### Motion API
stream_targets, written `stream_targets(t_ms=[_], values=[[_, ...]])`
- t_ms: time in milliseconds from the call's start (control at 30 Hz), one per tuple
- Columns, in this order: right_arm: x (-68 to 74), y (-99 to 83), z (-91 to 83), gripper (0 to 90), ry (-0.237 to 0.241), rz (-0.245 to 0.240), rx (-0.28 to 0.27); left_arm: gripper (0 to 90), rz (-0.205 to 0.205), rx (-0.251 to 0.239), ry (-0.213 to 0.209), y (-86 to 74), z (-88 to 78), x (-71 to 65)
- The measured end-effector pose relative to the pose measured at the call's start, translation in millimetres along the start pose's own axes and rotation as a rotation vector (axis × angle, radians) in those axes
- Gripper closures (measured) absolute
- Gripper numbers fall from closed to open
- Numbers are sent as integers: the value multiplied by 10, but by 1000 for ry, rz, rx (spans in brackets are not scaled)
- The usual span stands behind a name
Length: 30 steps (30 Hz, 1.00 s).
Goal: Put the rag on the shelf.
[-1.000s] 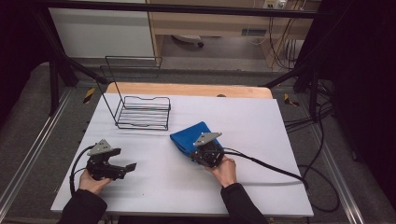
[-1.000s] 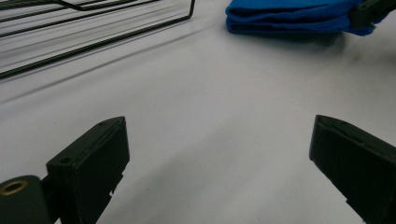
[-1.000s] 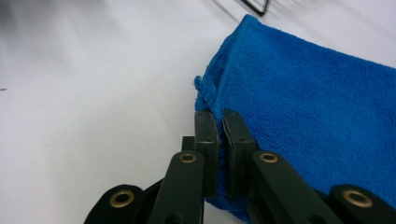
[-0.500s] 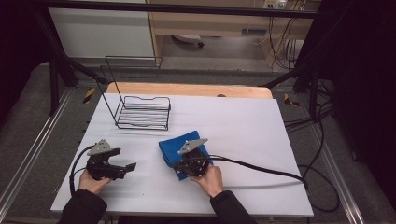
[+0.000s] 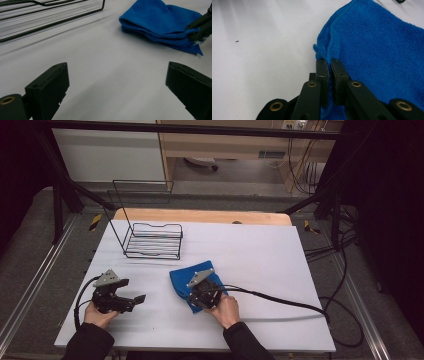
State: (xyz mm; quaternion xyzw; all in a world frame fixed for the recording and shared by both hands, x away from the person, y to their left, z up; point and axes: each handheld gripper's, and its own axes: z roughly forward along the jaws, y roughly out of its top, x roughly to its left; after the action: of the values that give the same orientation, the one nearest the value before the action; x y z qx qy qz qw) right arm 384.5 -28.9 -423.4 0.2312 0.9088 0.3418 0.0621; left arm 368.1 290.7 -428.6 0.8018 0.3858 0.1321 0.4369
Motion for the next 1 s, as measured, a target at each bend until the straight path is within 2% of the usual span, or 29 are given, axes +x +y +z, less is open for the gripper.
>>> stream_targets(t_ms=[67,100,133,267,333,400,433,533,567,600,633,667,767,867,900,933,1000], values=[[21,-11,-3,796,-5,8,-6,49,1,6,0,0,5,5],[34,-27,1,741,-16,2,-9,49,1,7,0,-1,6,3],[59,-75,42,627,-26,21,-5,49,3,6,1,-1,5,0],[135,-181,112,522,-71,4,-22,49,3,4,0,2,3,-3],[162,-193,117,506,-95,-17,-25,49,2,6,0,1,7,0],[162,-199,118,508,-107,-22,-18,49,3,6,-1,0,4,-2],[167,-213,122,537,-135,-45,-14,49,3,5,-1,0,3,-2],[173,-212,122,590,-149,-50,-12,49,2,4,0,0,2,-3],[172,-212,118,630,-159,-55,-9,49,2,5,-1,0,3,-4],[168,-214,111,744,-178,-73,-3,49,3,5,-1,0,4,-5],[168,-214,111,744,-178,-73,-3,49,3,6,-1,0,5,-6],[166,-213,103,788,-185,-81,4,49,0,6,-1,0,5,-9],[149,-198,93,843,-173,-66,8,49,3,6,-1,1,4,-6],[121,-173,61,857,-158,-66,3,49,2,5,-1,0,5,-1],[126,-143,16,859,-141,-62,-24,49,2,6,-2,0,6,1],[126,-143,16,859,-141,-62,-24,49,2,6,-2,0,8,3],[133,-79,-91,860,-94,-33,-75,49,2,8,-1,0,10,4]])
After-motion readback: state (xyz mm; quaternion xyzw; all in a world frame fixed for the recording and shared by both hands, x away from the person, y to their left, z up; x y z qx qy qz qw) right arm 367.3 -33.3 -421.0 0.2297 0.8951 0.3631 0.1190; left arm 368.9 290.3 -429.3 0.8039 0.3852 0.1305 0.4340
